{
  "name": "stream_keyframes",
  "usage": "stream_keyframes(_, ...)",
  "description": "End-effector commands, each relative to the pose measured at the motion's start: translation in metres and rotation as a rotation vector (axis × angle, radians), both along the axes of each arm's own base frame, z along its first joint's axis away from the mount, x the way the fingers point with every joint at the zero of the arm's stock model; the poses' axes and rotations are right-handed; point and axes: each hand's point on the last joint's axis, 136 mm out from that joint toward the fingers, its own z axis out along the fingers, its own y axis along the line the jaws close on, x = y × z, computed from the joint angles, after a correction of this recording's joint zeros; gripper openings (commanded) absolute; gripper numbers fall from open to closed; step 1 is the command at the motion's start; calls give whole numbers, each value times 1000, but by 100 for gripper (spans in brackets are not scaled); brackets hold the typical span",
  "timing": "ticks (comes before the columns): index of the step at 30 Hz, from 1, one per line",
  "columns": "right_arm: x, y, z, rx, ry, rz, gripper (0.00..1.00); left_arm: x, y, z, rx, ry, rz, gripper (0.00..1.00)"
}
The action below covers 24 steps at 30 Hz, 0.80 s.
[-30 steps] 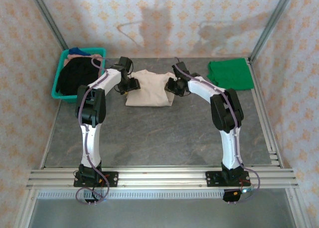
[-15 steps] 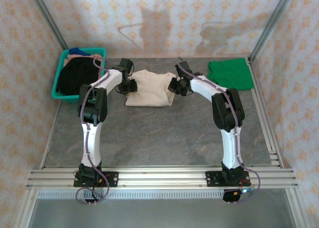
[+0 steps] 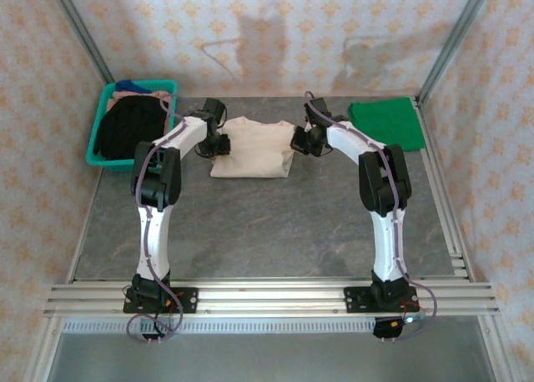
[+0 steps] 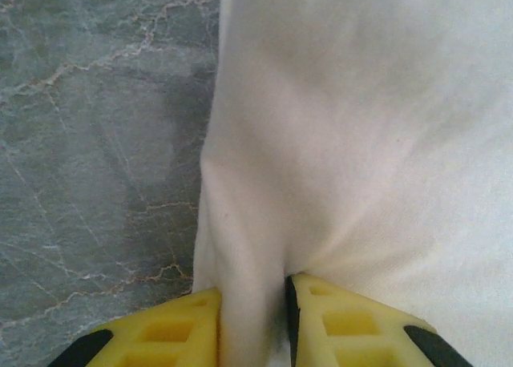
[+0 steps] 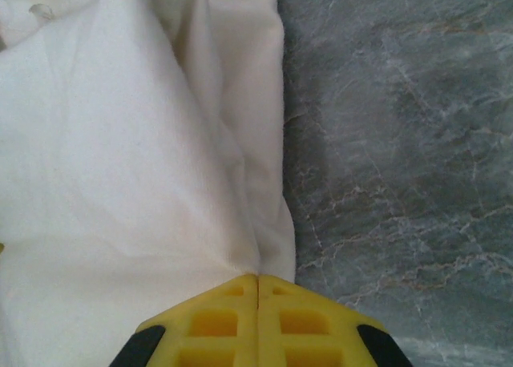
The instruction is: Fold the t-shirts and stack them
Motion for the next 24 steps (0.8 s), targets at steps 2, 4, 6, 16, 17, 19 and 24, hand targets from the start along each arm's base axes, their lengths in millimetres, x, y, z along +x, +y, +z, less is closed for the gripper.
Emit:
stream_keyframes(2,13,-18,20,-45,-43,-5,3,-12,5,20,83,6,-53,30)
stream_keyframes(4,3,-19,34,-72,-66,-9,10,-13,2,36,77,-25,-48,38)
stream_keyframes(6,-9,-17,52,-126,-120,-18,23,-15,-2,50,68,-50,-46,45)
stream_keyframes(16,-30,52,12,-73,-73,73,29,3,-23,58,12,-80,-46,57)
stream_keyframes(17,-32,52,5,-85,-55,76,26,8,-24,55,8,-82,-43,57)
stream_keyframes(19,-40,47,-12,-105,-18,71,24,22,-25,53,-1,-94,-25,57)
stream_keyframes(24,-58,35,-28,-137,-4,88,24,60,-23,25,9,-86,26,58)
